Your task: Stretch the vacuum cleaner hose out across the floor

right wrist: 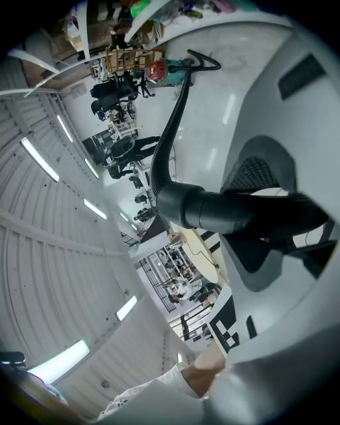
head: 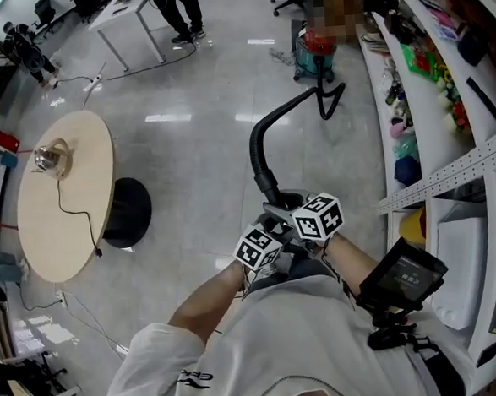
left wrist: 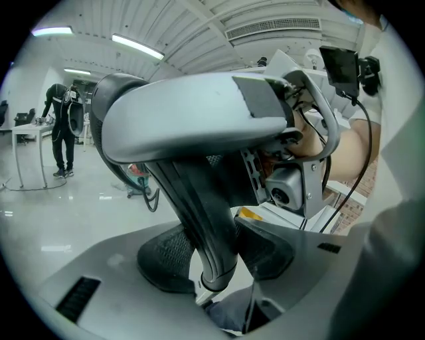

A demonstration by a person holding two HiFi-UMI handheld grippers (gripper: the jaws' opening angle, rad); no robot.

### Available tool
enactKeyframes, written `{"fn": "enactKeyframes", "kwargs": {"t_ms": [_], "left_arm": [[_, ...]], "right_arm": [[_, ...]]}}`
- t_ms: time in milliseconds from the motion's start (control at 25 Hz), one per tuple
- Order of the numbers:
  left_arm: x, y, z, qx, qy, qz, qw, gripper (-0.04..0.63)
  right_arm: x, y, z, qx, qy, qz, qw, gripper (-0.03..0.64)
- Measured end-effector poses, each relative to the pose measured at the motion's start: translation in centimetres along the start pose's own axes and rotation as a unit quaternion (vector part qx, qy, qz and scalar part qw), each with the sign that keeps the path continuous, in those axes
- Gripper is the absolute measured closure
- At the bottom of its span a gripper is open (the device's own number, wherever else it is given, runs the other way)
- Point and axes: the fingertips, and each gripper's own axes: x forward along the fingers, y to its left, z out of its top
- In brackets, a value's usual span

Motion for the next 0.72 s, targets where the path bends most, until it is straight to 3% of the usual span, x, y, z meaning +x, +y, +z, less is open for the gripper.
{"fn": "enactKeyframes", "kwargs": {"t_ms": [720], "left_arm": [[-0.5, -7.8, -3.5, -0.053, -0.029, 0.101, 0.9931, 0.434]], "right_arm": [[-4.8, 6.0, -6.7, -0.048, 0.041, 0.095, 0.993, 0.443]]}}
